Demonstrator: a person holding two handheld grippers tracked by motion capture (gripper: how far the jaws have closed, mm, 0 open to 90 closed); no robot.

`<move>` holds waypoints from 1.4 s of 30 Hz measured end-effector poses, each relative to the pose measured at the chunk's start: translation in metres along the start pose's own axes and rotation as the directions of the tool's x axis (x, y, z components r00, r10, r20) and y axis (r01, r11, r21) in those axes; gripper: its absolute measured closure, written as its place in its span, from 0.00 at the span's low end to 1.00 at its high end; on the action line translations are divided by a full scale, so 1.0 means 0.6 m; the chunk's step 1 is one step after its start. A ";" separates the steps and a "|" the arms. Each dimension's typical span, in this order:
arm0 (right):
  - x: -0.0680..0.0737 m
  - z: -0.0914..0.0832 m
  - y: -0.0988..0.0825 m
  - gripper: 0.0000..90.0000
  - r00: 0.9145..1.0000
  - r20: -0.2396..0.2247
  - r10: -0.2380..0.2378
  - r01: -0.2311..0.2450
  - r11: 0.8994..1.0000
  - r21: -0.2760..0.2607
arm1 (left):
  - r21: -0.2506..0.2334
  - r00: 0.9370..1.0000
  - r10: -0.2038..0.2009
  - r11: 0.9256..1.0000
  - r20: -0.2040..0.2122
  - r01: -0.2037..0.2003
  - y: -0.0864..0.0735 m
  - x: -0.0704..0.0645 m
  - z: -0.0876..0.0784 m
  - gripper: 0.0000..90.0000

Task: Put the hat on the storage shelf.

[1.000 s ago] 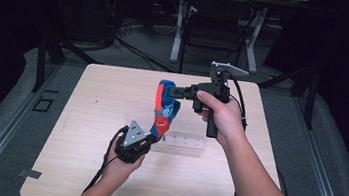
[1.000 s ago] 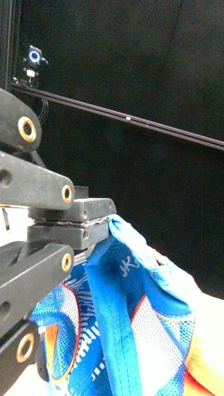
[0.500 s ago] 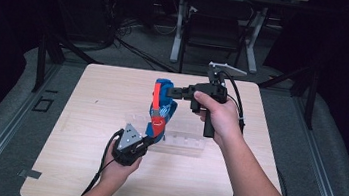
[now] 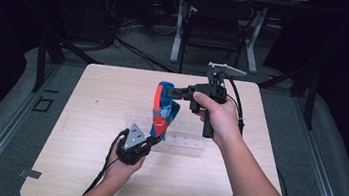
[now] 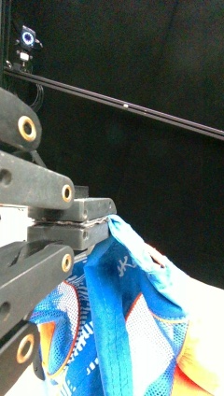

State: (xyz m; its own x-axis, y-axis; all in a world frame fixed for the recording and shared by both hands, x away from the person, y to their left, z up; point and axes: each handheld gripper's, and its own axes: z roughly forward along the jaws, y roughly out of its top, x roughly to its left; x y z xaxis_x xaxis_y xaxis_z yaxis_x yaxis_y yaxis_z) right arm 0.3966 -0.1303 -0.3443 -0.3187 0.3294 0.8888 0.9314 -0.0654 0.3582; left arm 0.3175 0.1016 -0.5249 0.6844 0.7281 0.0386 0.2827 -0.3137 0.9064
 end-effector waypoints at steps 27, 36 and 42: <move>-0.049 -0.050 0.000 0.86 0.964 0.266 -0.026 0.056 0.993 -0.106 | 0.030 0.996 -0.091 0.995 -0.001 0.091 -0.023 0.008 0.012 0.97; -0.040 -0.077 -0.005 0.82 0.939 0.337 -0.072 0.116 0.987 -0.113 | 0.047 0.995 -0.103 0.993 -0.014 0.104 -0.024 0.012 0.010 0.94; -0.037 -0.080 -0.012 0.82 0.914 0.391 -0.107 0.155 0.983 -0.094 | 0.053 0.995 -0.098 0.994 -0.012 0.099 -0.026 0.011 0.005 0.84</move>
State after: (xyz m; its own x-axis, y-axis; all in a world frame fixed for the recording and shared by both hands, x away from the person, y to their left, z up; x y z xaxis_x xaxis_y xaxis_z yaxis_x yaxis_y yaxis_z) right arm 0.3887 -0.1822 -0.3528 -0.3223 0.6761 0.6626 0.8498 -0.1016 0.5171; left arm 0.3198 0.1096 -0.5400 0.6454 0.7625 -0.0455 0.3841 -0.2725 0.8822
